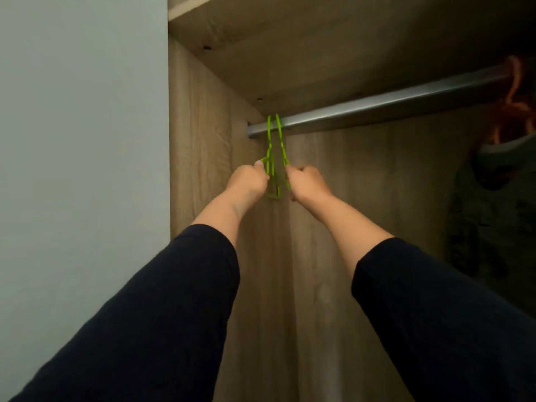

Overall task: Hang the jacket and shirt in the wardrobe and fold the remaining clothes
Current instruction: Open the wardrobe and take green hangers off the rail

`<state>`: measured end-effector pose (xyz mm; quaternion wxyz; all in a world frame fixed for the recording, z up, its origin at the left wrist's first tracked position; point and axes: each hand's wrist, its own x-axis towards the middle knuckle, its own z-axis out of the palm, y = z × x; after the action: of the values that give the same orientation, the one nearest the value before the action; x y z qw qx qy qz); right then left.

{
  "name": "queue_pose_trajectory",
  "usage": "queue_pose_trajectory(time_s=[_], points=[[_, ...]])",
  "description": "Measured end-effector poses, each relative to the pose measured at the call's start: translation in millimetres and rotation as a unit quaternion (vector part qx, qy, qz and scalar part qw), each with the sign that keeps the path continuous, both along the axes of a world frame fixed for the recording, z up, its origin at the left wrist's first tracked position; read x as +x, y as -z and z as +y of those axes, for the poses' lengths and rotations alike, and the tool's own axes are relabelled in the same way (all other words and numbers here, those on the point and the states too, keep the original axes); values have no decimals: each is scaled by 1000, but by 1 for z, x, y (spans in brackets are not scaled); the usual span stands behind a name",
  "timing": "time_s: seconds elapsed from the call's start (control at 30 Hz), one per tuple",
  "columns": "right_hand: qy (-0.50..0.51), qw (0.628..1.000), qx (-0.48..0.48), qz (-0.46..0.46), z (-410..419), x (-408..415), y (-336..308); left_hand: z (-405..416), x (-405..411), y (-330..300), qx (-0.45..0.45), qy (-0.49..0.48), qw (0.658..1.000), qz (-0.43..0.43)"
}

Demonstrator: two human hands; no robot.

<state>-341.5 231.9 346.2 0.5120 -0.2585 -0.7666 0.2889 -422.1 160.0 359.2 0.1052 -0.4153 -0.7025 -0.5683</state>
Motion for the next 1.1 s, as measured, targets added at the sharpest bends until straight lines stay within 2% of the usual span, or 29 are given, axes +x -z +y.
queue_pose_trajectory(time_s=[0.13, 0.33, 0.67, 0.9, 1.03, 1.1], points=[[25, 998, 22, -60, -5, 8, -1, 7, -10, 5, 0, -24, 1000, -18], [85, 994, 56, -45, -24, 26, -14, 8, -9, 3, -30, -79, 996, 37], [140, 986, 86, -27, -40, 69, 14, 12, 6, 11, -15, -72, 997, 28], [137, 987, 64, -63, -37, 86, 70, 20, 27, 54, 97, -8, 995, -13], [105, 989, 15, -106, -36, 94, 89, 35, 39, 101, 27, -2, 991, -127], [64, 991, -17, -118, -39, 101, 99, 43, 44, 125, -16, 21, 988, -149]])
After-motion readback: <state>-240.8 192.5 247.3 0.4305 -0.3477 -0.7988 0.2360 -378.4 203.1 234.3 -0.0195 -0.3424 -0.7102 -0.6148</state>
